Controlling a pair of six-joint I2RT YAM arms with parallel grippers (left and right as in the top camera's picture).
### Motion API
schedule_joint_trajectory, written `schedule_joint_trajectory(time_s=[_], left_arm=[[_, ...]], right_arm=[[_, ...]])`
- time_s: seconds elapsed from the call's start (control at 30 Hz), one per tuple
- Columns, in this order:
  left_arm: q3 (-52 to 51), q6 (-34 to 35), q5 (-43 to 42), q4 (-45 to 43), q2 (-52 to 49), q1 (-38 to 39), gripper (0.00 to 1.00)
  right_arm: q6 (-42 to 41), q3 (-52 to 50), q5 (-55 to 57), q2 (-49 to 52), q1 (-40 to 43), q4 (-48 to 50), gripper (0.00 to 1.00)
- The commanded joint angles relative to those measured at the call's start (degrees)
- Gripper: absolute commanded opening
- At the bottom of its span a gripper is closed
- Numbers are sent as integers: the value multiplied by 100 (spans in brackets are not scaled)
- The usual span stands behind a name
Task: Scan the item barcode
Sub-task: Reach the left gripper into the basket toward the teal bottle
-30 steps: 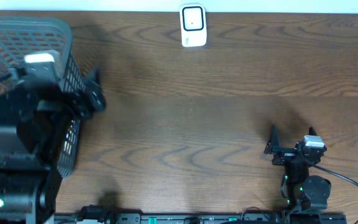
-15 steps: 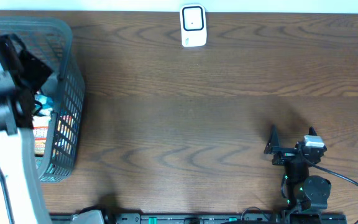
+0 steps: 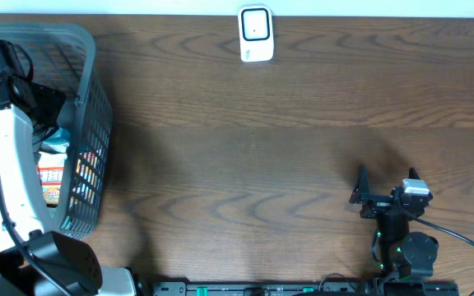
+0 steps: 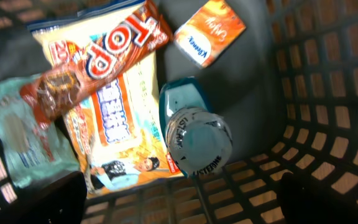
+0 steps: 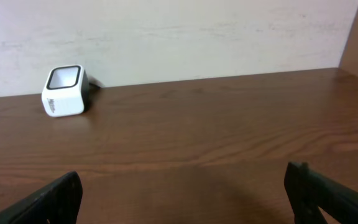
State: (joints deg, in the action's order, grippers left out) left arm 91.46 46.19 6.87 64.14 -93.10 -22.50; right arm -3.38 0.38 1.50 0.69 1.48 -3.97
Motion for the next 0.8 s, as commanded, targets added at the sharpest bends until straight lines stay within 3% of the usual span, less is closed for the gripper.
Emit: schedule_joint_trajectory(time_s=[0.0,0.6,0.77], left_arm=[[-46,531,0,4,-179,-37,98],[-157,492,170,-485,-1134,-37,98],[-179,492,175,-492,-1259,-37,92]], right_arm=[[68,-7,31,-35,46,-17,99],[68,-7,31,-35,46,-17,99],[68,-7,31,-35,46,-17,99]])
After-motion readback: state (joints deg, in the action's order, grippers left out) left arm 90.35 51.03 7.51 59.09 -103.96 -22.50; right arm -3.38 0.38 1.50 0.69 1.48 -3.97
